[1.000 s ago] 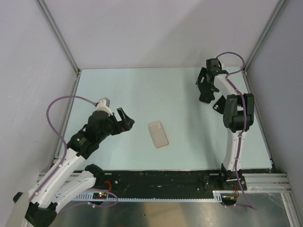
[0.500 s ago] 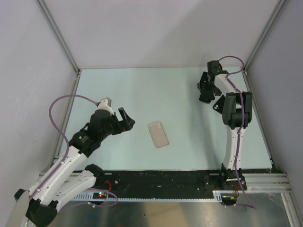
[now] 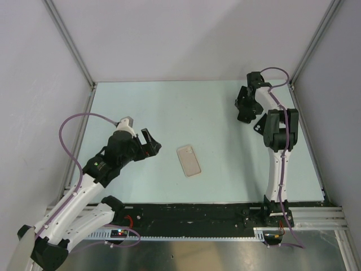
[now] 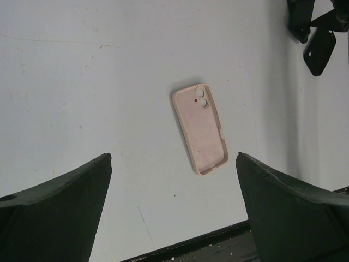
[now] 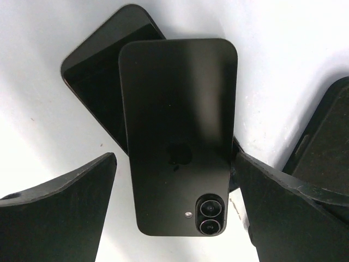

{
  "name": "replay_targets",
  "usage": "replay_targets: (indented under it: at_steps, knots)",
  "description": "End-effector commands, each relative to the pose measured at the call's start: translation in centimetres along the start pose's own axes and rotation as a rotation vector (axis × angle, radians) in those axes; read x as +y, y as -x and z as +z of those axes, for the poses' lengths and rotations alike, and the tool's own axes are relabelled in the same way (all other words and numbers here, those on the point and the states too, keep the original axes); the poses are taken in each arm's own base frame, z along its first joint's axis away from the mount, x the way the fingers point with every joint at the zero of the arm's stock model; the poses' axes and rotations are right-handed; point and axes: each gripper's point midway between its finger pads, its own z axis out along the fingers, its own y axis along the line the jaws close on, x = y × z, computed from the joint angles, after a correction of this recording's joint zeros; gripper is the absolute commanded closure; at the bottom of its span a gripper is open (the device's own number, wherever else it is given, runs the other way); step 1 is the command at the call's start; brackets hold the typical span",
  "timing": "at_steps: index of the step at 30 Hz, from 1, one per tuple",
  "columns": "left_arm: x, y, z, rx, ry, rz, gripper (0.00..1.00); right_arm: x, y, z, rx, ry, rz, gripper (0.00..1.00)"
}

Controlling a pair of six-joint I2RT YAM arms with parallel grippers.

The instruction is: Put the phone into the phone case

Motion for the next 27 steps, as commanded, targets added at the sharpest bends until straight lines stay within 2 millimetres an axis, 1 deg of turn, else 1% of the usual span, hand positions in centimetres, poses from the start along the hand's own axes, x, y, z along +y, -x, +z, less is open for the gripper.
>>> replay_targets:
  at_steps: [1, 5, 11, 16, 19, 23, 27]
  knots:
    - [-0.8, 1.0, -0.6, -0.026, -0.03, -0.015, 0.0, -0.1, 0.5, 0.0, 0.021, 0.017, 0.01, 0.05]
    - [-0.9, 0.9, -0.6, -0.022, -0.033, -0.019, 0.0, -0.2, 0.2, 0.2, 0.04, 0.016, 0.01, 0.09]
    - [-0.9, 0.9, -0.6, -0.02, -0.033, -0.023, 0.0, -0.2, -0.2, 0.3, 0.054, 0.019, 0.01, 0.18]
    - [-1.0, 0.9, -0.6, -0.02, -0.035, -0.029, 0.0, -0.2, -0.6, 0.3, 0.068, 0.023, 0.004, 0.31]
    - [-1.0, 0.9, -0.6, -0.019, -0.035, -0.032, 0.0, -0.1, -0.8, 0.1, 0.073, 0.031, 0.005, 0.42]
    - [-0.9, 0.8, -0.6, -0.016, -0.032, -0.039, 0.0, 0.0, -1.1, -0.8, 0.068, 0.047, 0.011, 0.57]
    - [-0.9, 0.6, -0.3, -0.007, -0.028, -0.051, 0.0, 0.3, -1.1, -2.5, 0.045, 0.073, 0.017, 0.64]
